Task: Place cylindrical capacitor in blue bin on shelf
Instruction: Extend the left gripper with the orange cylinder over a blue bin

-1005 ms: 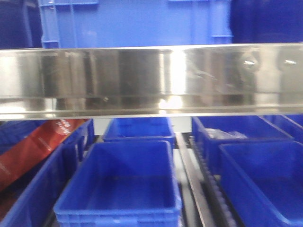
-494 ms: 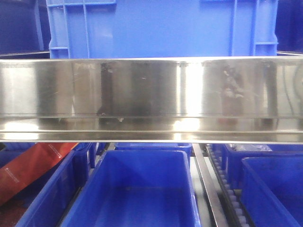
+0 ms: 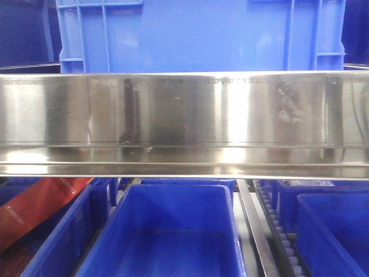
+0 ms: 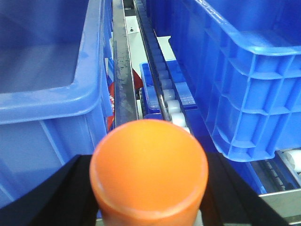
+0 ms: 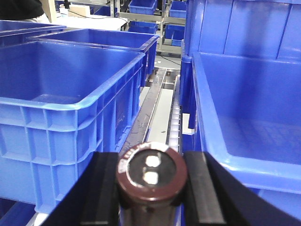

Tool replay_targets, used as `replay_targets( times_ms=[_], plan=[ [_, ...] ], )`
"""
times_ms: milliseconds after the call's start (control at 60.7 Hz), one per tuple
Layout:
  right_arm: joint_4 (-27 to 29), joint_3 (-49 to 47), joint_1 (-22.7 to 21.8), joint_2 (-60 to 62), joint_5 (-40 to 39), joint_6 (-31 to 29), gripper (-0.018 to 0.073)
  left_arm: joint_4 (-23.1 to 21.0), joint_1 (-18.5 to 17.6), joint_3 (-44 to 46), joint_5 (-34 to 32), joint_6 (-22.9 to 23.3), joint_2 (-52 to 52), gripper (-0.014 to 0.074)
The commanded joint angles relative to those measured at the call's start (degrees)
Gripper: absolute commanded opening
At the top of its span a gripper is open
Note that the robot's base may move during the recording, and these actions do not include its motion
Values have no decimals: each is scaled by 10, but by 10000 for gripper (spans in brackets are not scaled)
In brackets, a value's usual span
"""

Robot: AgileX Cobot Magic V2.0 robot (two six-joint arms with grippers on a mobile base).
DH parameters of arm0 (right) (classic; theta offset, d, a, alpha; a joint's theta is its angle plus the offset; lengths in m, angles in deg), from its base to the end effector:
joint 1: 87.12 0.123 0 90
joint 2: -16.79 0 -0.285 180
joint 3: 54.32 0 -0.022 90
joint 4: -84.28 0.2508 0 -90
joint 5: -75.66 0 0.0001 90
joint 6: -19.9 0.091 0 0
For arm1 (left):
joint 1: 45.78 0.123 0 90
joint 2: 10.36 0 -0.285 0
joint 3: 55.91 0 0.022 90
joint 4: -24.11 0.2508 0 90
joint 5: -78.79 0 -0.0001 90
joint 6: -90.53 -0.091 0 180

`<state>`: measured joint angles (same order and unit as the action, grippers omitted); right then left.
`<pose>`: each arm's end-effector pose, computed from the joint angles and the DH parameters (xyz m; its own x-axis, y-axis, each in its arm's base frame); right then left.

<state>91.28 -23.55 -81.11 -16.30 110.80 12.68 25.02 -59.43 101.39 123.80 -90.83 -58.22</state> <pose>0.0653 0.0133 0.3949 -0.1476 -0.0416 -0.9882 -0.1773 0.9840 -0.0149 0.1169 -0.0273 0.3992 -0.4112 0.1358 -0.9014 0.2407 0.9699 0.0364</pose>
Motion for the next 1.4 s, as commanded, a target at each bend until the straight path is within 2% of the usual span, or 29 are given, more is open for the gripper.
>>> replay_targets(
  times_ms=[0, 544, 708, 824, 856, 906, 988, 1252, 1384],
  plan=[
    [-4, -5, 0, 2, -13, -3, -99, 0, -4, 4, -10, 0, 3, -111],
    [-4, -5, 0, 2, -13, -3, -99, 0, -4, 4, -10, 0, 3, -111],
    [-4, -5, 0, 2, -13, -3, -99, -2, -4, 4, -28, 0, 3, -111],
    [-4, -5, 0, 2, -15, -3, -99, -9, -4, 30, -32, -1, -16, -111],
    [-4, -5, 0, 2, -15, -3, -99, -12, -4, 48, -31, -7, -26, -111],
    [-4, -5, 0, 2, -15, -3, -99, -30, -6, 81, -28, -40, -49, -111],
    [-4, -5, 0, 2, -15, -3, -99, -45, -29, 145, -27, -73, -101, -111],
    [-4, -5, 0, 2, -39, -3, -99, -38, -167, 379, -27, -76, -323, -111],
    [-4, -5, 0, 2, -39, -3, -99, -37, -208, 476, -27, -76, -431, -111]
  ],
)
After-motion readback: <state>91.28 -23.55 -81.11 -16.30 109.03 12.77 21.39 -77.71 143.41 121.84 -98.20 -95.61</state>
